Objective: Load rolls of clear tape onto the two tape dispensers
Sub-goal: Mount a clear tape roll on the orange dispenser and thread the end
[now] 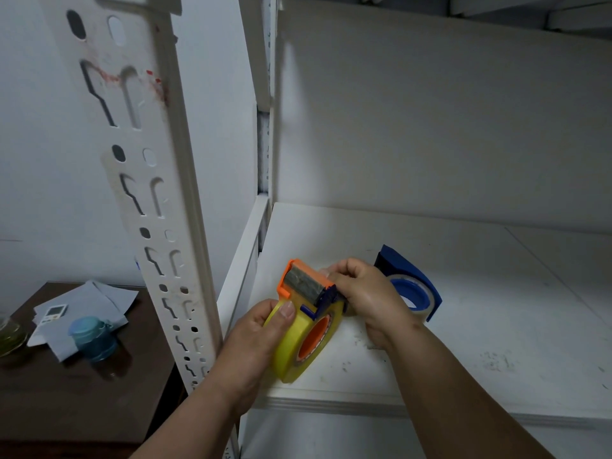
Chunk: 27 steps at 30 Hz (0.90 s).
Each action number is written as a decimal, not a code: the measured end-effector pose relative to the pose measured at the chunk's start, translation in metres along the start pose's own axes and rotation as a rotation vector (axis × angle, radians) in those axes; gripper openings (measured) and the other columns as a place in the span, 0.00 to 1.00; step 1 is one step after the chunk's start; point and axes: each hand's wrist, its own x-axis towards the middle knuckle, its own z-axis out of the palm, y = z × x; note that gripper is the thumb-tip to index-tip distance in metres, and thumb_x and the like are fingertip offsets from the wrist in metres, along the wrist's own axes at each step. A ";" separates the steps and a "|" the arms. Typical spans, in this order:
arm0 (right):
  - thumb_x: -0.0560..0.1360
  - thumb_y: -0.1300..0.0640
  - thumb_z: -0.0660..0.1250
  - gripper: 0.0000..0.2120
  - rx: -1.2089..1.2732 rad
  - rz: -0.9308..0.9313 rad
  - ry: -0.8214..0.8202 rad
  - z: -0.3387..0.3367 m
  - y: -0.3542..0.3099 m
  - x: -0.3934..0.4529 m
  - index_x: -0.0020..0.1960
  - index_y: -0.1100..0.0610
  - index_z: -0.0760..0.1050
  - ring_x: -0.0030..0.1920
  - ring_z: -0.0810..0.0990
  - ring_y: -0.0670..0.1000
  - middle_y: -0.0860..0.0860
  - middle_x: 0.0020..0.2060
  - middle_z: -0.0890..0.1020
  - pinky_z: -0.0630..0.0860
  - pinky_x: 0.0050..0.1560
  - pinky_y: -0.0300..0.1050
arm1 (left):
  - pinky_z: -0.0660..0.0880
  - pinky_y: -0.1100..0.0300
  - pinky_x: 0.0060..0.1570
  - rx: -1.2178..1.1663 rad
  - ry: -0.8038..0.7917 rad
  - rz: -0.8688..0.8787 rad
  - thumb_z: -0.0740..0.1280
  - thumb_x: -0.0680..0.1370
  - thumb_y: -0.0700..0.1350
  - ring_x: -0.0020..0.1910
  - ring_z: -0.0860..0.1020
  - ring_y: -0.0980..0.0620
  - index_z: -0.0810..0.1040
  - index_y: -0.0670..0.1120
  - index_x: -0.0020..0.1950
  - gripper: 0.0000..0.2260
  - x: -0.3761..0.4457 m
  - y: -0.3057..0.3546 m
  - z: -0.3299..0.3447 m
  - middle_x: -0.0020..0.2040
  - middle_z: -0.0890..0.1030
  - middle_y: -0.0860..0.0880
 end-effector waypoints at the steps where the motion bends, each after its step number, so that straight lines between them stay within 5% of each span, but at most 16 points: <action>1: 0.74 0.52 0.70 0.06 0.027 0.028 -0.008 0.001 0.003 0.002 0.44 0.54 0.78 0.40 0.79 0.50 0.51 0.38 0.82 0.73 0.41 0.44 | 0.76 0.36 0.59 -0.007 -0.008 -0.003 0.68 0.67 0.67 0.54 0.83 0.38 0.82 0.47 0.57 0.29 0.000 0.000 -0.001 0.52 0.86 0.42; 4: 0.74 0.55 0.68 0.06 0.211 0.193 -0.080 0.005 0.010 0.004 0.50 0.55 0.78 0.46 0.80 0.54 0.54 0.43 0.83 0.75 0.52 0.52 | 0.75 0.36 0.61 -0.014 -0.028 -0.015 0.68 0.68 0.66 0.55 0.82 0.39 0.81 0.47 0.59 0.29 0.001 -0.001 -0.001 0.54 0.85 0.42; 8: 0.76 0.59 0.64 0.07 0.331 0.279 -0.089 0.008 0.015 0.009 0.50 0.54 0.80 0.47 0.81 0.55 0.55 0.46 0.84 0.77 0.49 0.50 | 0.75 0.36 0.61 -0.025 -0.031 -0.026 0.68 0.68 0.67 0.55 0.82 0.39 0.81 0.48 0.59 0.28 0.003 -0.001 0.000 0.55 0.85 0.42; 11: 0.77 0.57 0.60 0.10 0.161 0.188 -0.033 0.007 0.014 0.012 0.48 0.52 0.80 0.52 0.81 0.55 0.53 0.49 0.84 0.78 0.57 0.54 | 0.73 0.34 0.61 -0.066 -0.021 -0.005 0.69 0.69 0.64 0.56 0.80 0.33 0.80 0.43 0.59 0.28 0.002 -0.001 0.003 0.55 0.84 0.38; 14: 0.79 0.57 0.61 0.08 0.094 0.027 0.172 -0.002 0.007 0.009 0.47 0.50 0.79 0.51 0.80 0.51 0.50 0.48 0.82 0.78 0.49 0.47 | 0.73 0.34 0.59 -0.090 0.004 0.038 0.70 0.70 0.62 0.55 0.78 0.28 0.80 0.41 0.58 0.27 0.004 0.001 0.009 0.55 0.82 0.33; 16: 0.79 0.56 0.62 0.07 0.100 -0.124 0.244 -0.011 -0.003 0.000 0.48 0.48 0.79 0.51 0.80 0.49 0.47 0.48 0.82 0.76 0.48 0.43 | 0.75 0.40 0.53 -0.096 0.002 0.058 0.71 0.69 0.61 0.48 0.78 0.35 0.79 0.39 0.57 0.28 0.008 0.002 0.012 0.55 0.80 0.31; 18: 0.80 0.50 0.60 0.10 0.018 -0.225 0.159 -0.018 -0.009 -0.010 0.50 0.47 0.80 0.53 0.80 0.47 0.45 0.50 0.83 0.76 0.53 0.43 | 0.71 0.46 0.50 -0.121 -0.006 0.060 0.72 0.67 0.59 0.47 0.76 0.43 0.78 0.39 0.55 0.27 0.010 0.001 0.014 0.51 0.81 0.33; 23: 0.73 0.34 0.46 0.29 -0.175 -0.248 -0.210 -0.015 -0.013 -0.031 0.64 0.43 0.75 0.51 0.70 0.20 0.28 0.54 0.75 0.64 0.47 0.16 | 0.71 0.47 0.52 -0.141 -0.004 0.044 0.72 0.68 0.59 0.47 0.76 0.46 0.79 0.44 0.55 0.23 0.009 -0.006 0.014 0.50 0.82 0.39; 27: 0.71 0.30 0.46 0.32 -0.284 -0.270 -0.252 -0.015 -0.016 -0.032 0.67 0.41 0.71 0.55 0.67 0.21 0.28 0.57 0.72 0.63 0.52 0.17 | 0.74 0.51 0.51 -0.061 -0.003 0.049 0.70 0.71 0.53 0.46 0.79 0.49 0.79 0.43 0.55 0.18 0.011 -0.004 0.008 0.53 0.82 0.35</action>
